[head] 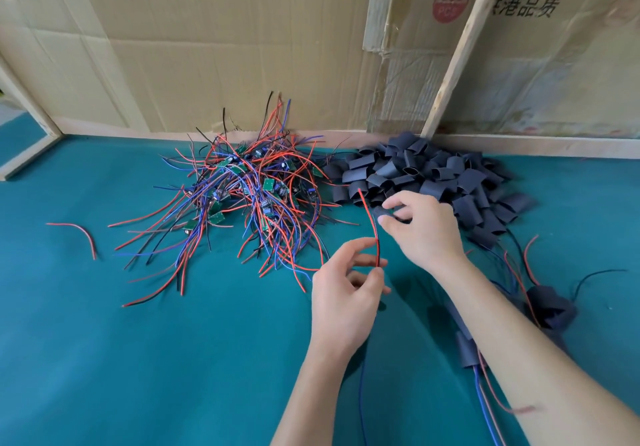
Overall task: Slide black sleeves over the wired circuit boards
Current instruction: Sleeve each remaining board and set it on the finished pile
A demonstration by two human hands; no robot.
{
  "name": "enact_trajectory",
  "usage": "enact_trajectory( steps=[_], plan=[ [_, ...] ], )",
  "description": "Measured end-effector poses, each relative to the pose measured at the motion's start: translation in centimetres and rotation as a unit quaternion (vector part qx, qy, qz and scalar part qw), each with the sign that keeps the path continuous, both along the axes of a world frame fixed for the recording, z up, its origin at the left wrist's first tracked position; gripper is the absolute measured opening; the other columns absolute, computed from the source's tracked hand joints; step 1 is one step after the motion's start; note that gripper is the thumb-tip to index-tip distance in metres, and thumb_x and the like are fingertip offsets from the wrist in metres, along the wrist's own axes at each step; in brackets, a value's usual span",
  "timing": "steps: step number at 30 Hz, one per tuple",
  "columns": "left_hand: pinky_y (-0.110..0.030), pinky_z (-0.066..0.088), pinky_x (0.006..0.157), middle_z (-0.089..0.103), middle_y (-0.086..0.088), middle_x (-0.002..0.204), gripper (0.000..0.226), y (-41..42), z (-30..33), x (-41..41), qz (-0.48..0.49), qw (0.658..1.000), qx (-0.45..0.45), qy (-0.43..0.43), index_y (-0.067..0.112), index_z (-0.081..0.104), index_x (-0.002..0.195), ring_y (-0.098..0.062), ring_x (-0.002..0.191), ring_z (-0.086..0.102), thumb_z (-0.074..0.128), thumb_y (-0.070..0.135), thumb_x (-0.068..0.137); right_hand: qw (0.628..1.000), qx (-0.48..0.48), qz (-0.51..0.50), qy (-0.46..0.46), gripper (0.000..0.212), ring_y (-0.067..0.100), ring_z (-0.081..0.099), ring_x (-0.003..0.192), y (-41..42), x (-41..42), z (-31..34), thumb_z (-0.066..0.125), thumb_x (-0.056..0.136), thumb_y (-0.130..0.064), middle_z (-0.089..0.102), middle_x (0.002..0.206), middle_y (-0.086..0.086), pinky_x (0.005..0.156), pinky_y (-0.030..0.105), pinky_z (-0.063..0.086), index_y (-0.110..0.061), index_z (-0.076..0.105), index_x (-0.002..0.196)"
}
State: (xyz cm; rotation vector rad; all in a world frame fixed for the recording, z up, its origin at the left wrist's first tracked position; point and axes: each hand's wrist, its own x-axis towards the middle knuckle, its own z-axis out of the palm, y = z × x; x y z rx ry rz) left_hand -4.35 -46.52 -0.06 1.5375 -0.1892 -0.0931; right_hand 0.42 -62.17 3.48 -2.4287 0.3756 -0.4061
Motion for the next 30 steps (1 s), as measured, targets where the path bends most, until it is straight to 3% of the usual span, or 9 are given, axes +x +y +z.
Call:
enact_trajectory(
  steps=[3, 5, 7, 10, 14, 19, 23, 30],
  plan=[
    [-0.035, 0.060, 0.060, 0.075, 0.011, 0.091, 0.044, -0.1, -0.2, 0.0, -0.012, 1.000, 0.024, -0.007, 0.036, 0.070, 0.107, -0.015, 0.061, 0.071, 0.054, 0.002, 0.083, 0.955, 0.295, 0.005, -0.024, 0.023, 0.011, 0.062, 0.066, -0.6, -1.5, -0.2, 0.078, 0.088, -0.020, 0.076, 0.080, -0.008, 0.058, 0.027, 0.048, -0.029, 0.075, 0.109],
    [-0.030, 0.058, 0.060, 0.075, 0.010, 0.088, 0.043, -0.1, -0.1, -0.1, -0.014, 0.999, 0.032, -0.012, 0.033, 0.072, 0.106, -0.015, 0.059, 0.070, 0.054, 0.004, 0.080, 0.901, 0.432, -0.002, -0.046, 0.024, 0.012, 0.059, 0.068, -1.3, -2.3, -0.7, 0.075, 0.091, -0.013, 0.074, 0.090, -0.004, 0.060, 0.028, 0.044, -0.025, 0.075, 0.112],
    [-0.028, 0.058, 0.060, 0.075, 0.010, 0.085, 0.042, -0.2, 0.1, -0.1, -0.020, 0.999, 0.043, -0.016, 0.033, 0.073, 0.103, -0.014, 0.058, 0.069, 0.052, 0.011, 0.074, 0.863, 0.501, 0.008, -0.058, 0.025, 0.013, 0.060, 0.078, -1.9, -2.9, -1.0, 0.070, 0.095, -0.010, 0.068, 0.104, 0.000, 0.068, 0.028, 0.043, -0.022, 0.075, 0.116],
    [-0.027, 0.058, 0.062, 0.075, 0.009, 0.083, 0.042, -0.3, 0.1, -0.2, -0.033, 0.997, 0.065, -0.020, 0.032, 0.075, 0.099, -0.014, 0.058, 0.069, 0.051, 0.014, 0.071, 0.819, 0.568, 0.058, -0.056, 0.028, 0.013, 0.062, 0.087, -2.1, -3.3, -1.2, 0.063, 0.098, -0.007, 0.069, 0.108, 0.000, 0.072, 0.024, 0.046, -0.017, 0.073, 0.122],
    [-0.035, 0.061, 0.068, 0.076, 0.011, 0.081, 0.042, -0.2, 0.3, -0.3, -0.054, 0.995, 0.080, -0.024, 0.033, 0.076, 0.097, -0.012, 0.061, 0.069, 0.051, 0.013, 0.069, 0.763, 0.636, 0.077, -0.087, 0.024, 0.012, 0.064, 0.082, -2.3, -3.2, -0.8, 0.056, 0.101, -0.004, 0.073, 0.098, 0.001, 0.068, 0.021, 0.046, -0.011, 0.071, 0.117],
    [-0.042, 0.060, 0.069, 0.077, 0.011, 0.082, 0.042, -0.2, 0.4, -0.4, -0.079, 0.990, 0.110, -0.038, 0.033, 0.077, 0.098, -0.011, 0.059, 0.065, 0.052, 0.015, 0.069, 0.743, 0.657, 0.056, -0.115, 0.023, 0.018, 0.066, 0.083, -2.5, -3.2, -0.4, 0.053, 0.101, 0.000, 0.073, 0.088, 0.005, 0.066, 0.019, 0.053, -0.010, 0.069, 0.113],
    [-0.044, 0.059, 0.067, 0.077, 0.011, 0.083, 0.043, -0.2, 0.6, -0.6, -0.081, 0.989, 0.113, -0.042, 0.038, 0.076, 0.099, -0.014, 0.060, 0.065, 0.052, 0.016, 0.069, 0.727, 0.671, 0.040, -0.142, 0.028, 0.023, 0.075, 0.084, -2.6, -3.2, 0.0, 0.053, 0.101, 0.002, 0.065, 0.100, 0.007, 0.067, 0.022, 0.056, -0.013, 0.067, 0.120],
    [-0.046, 0.060, 0.069, 0.076, 0.010, 0.083, 0.042, -0.2, 0.6, -0.5, -0.089, 0.988, 0.120, -0.042, 0.035, 0.077, 0.097, -0.020, 0.068, 0.070, 0.052, 0.015, 0.071, 0.691, 0.708, 0.035, -0.139, 0.016, 0.032, 0.077, 0.094, -2.2, -3.4, 0.5, 0.051, 0.103, 0.002, 0.073, 0.086, 0.010, 0.070, 0.027, 0.060, -0.003, 0.065, 0.107]
  ],
)
